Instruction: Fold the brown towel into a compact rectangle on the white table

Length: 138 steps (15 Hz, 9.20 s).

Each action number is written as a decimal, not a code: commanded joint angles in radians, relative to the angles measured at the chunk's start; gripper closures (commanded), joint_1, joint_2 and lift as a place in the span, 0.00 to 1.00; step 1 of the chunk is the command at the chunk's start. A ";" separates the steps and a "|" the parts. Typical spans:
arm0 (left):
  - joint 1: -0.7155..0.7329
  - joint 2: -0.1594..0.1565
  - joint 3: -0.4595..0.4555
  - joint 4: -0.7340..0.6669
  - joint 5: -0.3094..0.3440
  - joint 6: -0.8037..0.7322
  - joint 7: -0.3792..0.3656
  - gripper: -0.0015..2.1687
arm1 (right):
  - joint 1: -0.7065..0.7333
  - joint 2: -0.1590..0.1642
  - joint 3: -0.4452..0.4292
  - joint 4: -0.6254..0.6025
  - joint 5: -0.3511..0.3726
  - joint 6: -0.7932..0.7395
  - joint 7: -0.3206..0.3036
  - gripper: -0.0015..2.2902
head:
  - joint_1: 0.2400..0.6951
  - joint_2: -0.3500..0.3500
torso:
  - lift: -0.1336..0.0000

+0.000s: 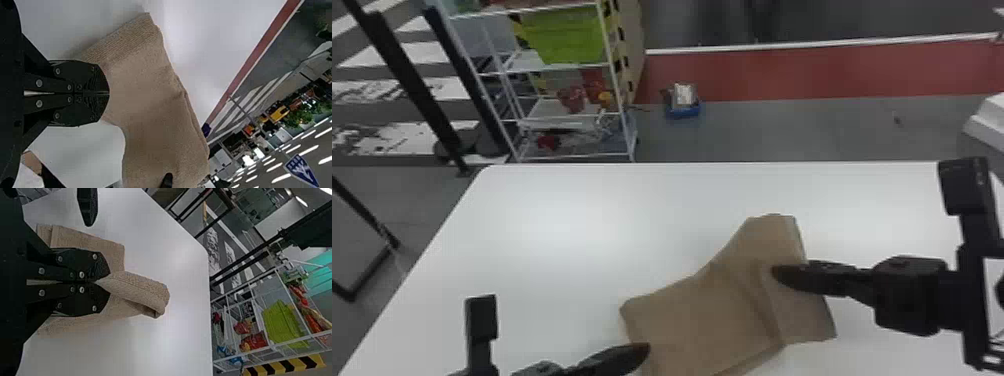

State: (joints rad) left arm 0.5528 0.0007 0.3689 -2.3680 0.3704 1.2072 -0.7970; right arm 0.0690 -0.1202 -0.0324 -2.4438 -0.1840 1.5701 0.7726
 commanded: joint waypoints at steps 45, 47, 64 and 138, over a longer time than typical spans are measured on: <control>-0.017 0.010 0.002 0.159 -0.087 -0.159 -0.008 0.88 | -0.025 0.121 0.488 0.236 0.152 0.002 -0.121 0.02 | 1.00 1.00 | 0.07; -0.017 0.010 0.002 0.164 -0.087 -0.162 -0.008 0.88 | 0.020 0.121 0.460 0.198 0.144 0.002 -0.101 0.02 | 1.00 1.00 | 0.07; -0.136 0.016 0.308 0.254 0.019 -0.333 0.001 0.88 | 0.279 0.037 0.172 0.014 0.043 0.002 0.017 0.75 | 1.00 1.00 | 0.07; -0.205 0.099 0.375 0.309 0.016 -0.070 -0.022 0.88 | -0.199 -0.104 0.870 0.296 0.819 -0.583 0.220 0.12 | 1.00 1.00 | 0.07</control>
State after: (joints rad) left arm 0.3522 0.0997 0.7455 -2.0584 0.3888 1.1359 -0.8211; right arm -0.1473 -0.2176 0.8367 -2.1551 0.6320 1.0537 0.9969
